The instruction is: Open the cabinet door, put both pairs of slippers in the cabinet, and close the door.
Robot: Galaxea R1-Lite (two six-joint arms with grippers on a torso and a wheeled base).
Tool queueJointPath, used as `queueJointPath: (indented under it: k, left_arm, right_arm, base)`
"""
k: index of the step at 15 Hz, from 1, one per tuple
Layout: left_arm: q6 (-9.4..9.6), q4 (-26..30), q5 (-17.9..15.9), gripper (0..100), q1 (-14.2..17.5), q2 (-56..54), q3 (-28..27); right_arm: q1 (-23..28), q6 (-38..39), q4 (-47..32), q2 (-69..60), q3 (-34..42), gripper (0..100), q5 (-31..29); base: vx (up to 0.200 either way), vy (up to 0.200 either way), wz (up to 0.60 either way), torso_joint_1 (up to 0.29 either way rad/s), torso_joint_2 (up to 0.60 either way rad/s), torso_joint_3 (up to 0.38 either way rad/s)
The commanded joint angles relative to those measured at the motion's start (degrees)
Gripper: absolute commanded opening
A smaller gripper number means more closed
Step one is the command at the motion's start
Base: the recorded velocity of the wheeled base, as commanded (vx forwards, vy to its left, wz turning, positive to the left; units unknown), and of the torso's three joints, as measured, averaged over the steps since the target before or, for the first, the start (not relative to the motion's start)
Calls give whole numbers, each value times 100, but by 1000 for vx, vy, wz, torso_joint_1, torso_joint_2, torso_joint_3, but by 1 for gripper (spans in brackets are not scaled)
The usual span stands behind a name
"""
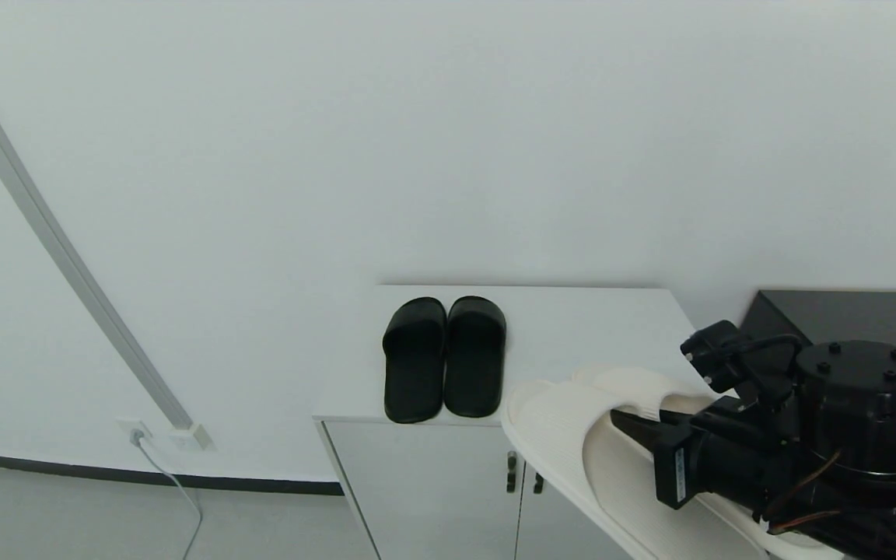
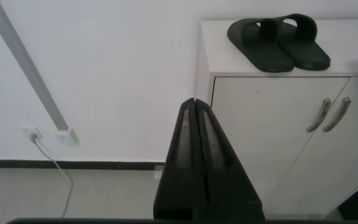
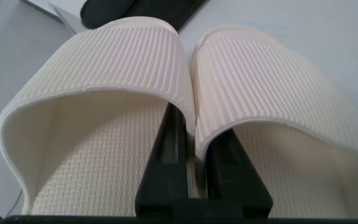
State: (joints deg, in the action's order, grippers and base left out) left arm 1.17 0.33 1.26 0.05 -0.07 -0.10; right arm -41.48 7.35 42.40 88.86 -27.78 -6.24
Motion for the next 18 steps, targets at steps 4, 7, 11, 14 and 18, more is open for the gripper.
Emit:
queueJointPath:
  k: [4, 7, 11, 14, 18]
  left_arm:
    - [-3, 2, 6, 0, 4, 7, 1]
    - [-3, 2, 6, 0, 4, 7, 1]
    - [-3, 2, 6, 0, 4, 7, 1]
    - [-3, -7, 6, 0, 4, 7, 1]
    - [-3, 2, 15, 0, 4, 7, 1]
  right_arm:
    - [-123, -6, -4, 44, 18, 0, 0]
    - [-123, -155, -4, 44, 80, 0, 9]
    - [-141, -190, -4, 26, 106, 0, 18]
    - [-272, -190, 5, 35, 203, 0, 35]
    - [-308, -190, 5, 26, 229, 0, 44]
  base:
    - [-150, 0, 0, 4, 2, -1]
    - [0, 0, 0, 0, 0, 0]
    - [0, 0, 0, 0, 0, 0]
    - [0, 0, 0, 0, 0, 0]
    - [0, 0, 0, 0, 0, 0]
